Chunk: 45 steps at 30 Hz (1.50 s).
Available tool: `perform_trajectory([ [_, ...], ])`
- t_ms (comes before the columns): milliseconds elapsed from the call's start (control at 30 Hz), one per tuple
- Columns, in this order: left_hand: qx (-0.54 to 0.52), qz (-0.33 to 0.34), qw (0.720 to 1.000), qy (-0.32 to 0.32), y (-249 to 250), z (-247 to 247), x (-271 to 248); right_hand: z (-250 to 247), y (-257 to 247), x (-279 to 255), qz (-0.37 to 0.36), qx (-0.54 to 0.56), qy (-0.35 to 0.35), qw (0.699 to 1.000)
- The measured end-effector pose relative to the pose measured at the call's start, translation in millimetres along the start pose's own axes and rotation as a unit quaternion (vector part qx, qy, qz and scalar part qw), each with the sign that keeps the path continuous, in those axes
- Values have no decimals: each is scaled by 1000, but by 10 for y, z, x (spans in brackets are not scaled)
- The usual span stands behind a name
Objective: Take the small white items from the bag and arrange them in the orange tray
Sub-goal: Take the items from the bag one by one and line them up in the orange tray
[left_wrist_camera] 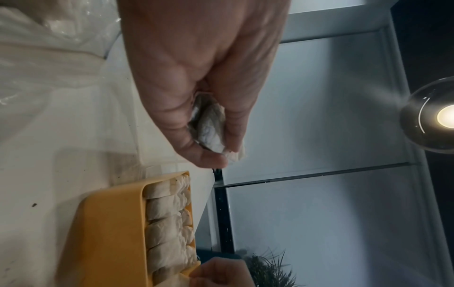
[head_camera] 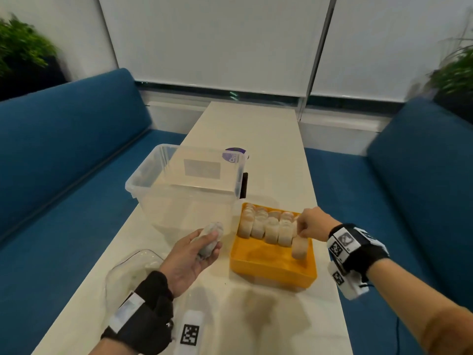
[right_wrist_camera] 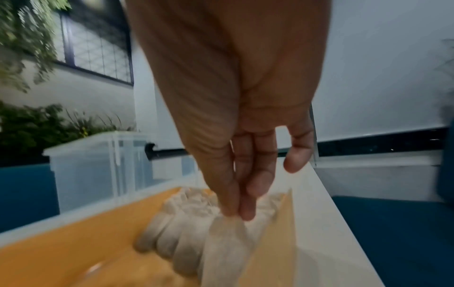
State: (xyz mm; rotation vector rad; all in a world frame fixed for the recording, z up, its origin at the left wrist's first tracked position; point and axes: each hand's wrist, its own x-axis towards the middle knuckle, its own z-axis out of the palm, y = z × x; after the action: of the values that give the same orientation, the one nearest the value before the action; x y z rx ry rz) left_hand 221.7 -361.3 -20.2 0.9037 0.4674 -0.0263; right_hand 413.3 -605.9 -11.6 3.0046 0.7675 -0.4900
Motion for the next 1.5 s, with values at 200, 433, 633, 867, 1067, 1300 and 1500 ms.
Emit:
perform_trajectory([
  [200,9,1,1000,11,-18,-12,-7,136,-28,214,47,-81,31,995],
  [433,6,-1,1000,3,-16,58,-32,-27,-4,216,51,-40,68,996],
  [633,24,7,1000,-15,8,218,-32,-434,-465,-314,-106,198,176,959],
  [867,72,31,995,-59,41,354,-39,-490,-1093,-661,-194,273,106,936],
  [1067,91,26,992,-87,66,281,-64,-790,-1068,-684,-211,258,168,928],
  [1300,115,54,987,-95,78,349,-83,-1057,-1105,-800,-249,230,181,923],
  [1500,104,50,987,-112,67,415,-71,-1097,-1134,-841,-249,217,188,925],
])
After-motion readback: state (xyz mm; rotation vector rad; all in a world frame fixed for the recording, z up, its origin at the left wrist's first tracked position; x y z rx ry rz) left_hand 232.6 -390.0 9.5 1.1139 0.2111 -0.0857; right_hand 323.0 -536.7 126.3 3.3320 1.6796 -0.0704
